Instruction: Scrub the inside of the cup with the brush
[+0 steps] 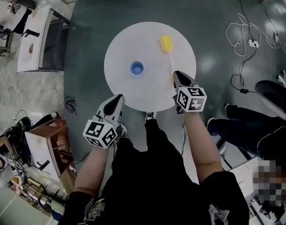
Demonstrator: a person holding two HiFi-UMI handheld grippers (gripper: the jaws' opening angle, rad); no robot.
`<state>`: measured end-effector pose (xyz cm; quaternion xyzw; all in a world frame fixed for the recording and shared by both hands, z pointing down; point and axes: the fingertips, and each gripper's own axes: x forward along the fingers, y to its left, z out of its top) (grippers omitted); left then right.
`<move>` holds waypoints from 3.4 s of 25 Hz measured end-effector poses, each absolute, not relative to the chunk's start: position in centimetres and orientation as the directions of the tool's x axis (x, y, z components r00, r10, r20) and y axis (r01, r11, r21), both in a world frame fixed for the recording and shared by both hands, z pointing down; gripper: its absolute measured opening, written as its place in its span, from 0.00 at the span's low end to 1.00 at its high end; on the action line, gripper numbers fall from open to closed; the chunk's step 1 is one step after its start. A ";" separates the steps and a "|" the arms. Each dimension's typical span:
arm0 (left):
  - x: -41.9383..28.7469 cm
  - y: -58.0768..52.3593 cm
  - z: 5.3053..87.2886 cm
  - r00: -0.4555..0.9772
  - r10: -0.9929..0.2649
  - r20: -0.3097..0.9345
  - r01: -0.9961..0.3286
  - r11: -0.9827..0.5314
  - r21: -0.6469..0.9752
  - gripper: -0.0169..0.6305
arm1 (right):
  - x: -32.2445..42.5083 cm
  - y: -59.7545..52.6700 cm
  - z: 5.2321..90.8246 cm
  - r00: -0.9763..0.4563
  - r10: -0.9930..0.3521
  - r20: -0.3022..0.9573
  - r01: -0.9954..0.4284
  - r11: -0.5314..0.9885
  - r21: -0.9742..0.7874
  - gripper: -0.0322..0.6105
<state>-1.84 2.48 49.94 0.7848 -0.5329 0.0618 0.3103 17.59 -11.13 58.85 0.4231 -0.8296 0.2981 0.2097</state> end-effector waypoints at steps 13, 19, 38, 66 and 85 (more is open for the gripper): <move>-2.6 3.2 51.7 0.341 -0.808 0.481 -0.911 -0.156 0.383 0.04 | 16.7 -15.4 65.6 -0.516 -0.467 0.718 -0.822 0.505 -0.262 0.20; -2.6 2.6 52.1 0.326 -0.804 0.497 -0.922 -0.155 0.355 0.04 | 16.0 -16.0 67.4 -0.493 -0.419 0.762 -0.819 0.519 -0.245 0.20; -1.9 -1.6 59.4 0.372 -0.735 0.567 -0.928 -0.299 0.221 0.46 | 16.9 -13.7 62.3 -0.524 -0.490 0.696 -0.823 0.504 -0.265 0.12; 0.7 -10.4 66.0 0.467 -0.756 0.459 -0.848 -0.529 -0.009 0.52 | 15.4 -10.6 57.1 -0.608 -0.488 0.625 -0.778 0.525 -0.347 0.12; -4.0 -9.0 58.6 0.398 -0.709 0.582 -0.830 -0.549 -0.102 0.47 | 7.7 -6.1 52.0 -0.689 -0.291 0.664 -0.537 0.820 -0.198 0.12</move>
